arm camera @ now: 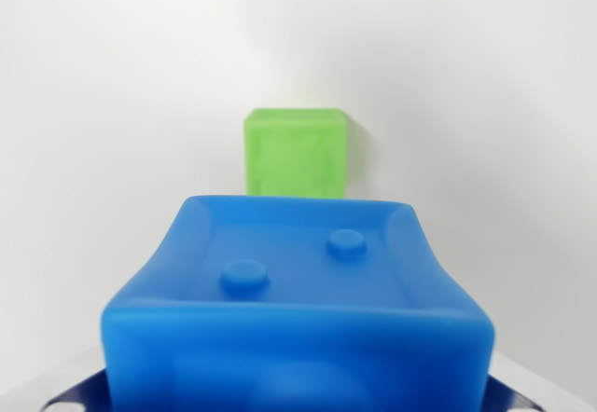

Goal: Stack cube

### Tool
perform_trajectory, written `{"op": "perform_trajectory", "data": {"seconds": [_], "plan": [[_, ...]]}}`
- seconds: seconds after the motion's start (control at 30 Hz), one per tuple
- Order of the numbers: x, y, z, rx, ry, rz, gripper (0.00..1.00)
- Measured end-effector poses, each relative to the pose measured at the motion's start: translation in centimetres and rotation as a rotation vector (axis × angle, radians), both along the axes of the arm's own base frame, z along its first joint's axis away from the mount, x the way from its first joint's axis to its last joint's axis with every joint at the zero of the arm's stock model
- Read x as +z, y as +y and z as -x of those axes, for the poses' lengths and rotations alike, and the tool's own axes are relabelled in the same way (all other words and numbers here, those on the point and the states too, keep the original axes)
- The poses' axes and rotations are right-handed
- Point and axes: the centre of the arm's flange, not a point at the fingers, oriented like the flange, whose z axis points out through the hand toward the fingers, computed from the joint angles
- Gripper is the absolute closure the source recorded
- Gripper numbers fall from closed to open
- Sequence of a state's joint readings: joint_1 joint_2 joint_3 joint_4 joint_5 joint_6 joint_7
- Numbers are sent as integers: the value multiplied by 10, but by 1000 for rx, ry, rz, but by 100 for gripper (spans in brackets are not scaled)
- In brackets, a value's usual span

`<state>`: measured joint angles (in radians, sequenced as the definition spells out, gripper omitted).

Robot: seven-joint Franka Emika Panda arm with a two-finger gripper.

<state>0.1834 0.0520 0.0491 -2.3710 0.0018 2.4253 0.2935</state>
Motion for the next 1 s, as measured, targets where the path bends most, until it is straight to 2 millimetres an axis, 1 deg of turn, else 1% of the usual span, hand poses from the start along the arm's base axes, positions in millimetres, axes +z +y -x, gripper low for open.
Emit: {"op": "perform_trajectory", "data": {"seconds": [0.13, 0.37, 1.0], "plan": [[-6, 1, 1, 0, 2, 0, 100], [-34, 1, 1, 0, 9, 2, 100], [-83, 1, 1, -1, 8, 2, 100]]}}
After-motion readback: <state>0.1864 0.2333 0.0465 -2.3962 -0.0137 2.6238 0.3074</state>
